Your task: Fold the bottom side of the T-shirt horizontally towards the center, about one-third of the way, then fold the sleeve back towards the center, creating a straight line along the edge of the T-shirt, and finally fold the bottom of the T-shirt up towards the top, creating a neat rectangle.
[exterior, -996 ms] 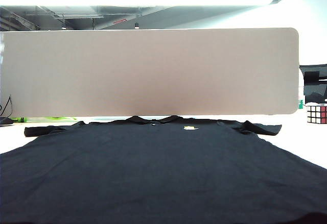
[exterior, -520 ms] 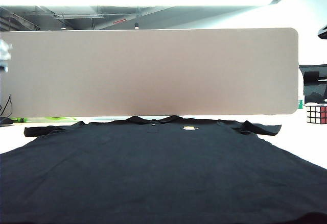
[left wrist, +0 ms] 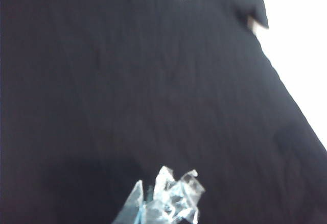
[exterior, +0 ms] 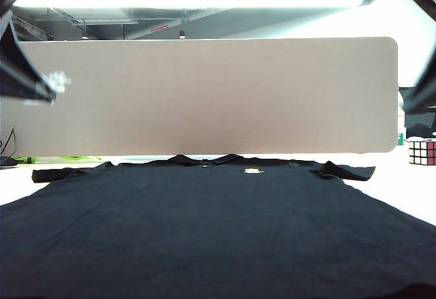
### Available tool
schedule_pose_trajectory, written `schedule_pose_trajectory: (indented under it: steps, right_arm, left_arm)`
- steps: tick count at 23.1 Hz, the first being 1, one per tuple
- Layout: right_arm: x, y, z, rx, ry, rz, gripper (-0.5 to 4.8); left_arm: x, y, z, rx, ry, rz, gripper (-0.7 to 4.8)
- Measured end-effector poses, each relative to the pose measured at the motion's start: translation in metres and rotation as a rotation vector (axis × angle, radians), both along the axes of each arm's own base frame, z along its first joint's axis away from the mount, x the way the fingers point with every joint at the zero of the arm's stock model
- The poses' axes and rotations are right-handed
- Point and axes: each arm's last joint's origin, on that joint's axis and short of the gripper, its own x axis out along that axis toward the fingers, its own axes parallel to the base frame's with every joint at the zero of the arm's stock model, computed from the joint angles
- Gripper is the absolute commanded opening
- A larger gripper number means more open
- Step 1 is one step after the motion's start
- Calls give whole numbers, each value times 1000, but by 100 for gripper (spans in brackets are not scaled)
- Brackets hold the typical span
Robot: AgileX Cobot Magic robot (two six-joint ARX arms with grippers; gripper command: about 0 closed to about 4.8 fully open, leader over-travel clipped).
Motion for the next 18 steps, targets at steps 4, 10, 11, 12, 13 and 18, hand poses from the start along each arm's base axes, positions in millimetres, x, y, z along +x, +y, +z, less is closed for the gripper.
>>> schedule_pose_trajectory:
  steps: [4, 10, 11, 12, 13, 18]
  right_arm:
    - [-7, -9, -10, -46, 122, -11, -5]
    - [2, -14, -22, -61, 263, -18, 10]
    - [5, -16, -26, -60, 293, -29, 15]
    - [11, -18, -29, -45, 323, -35, 22]
    - [15, -17, -32, -17, 332, -18, 22]
    - [26, -17, -36, -1, 342, 1, 23]
  left_arm:
    - [12, 36, -22, -86, 222, 51, 9]
    - [3, 79, -35, -168, 343, 173, 64]
    - [4, 76, -35, -162, 349, 159, 92]
    - [4, 72, -36, -151, 362, 147, 93]
    - [6, 70, -36, -137, 376, 146, 94]
    - [27, 43, -30, 32, 391, 71, 122]
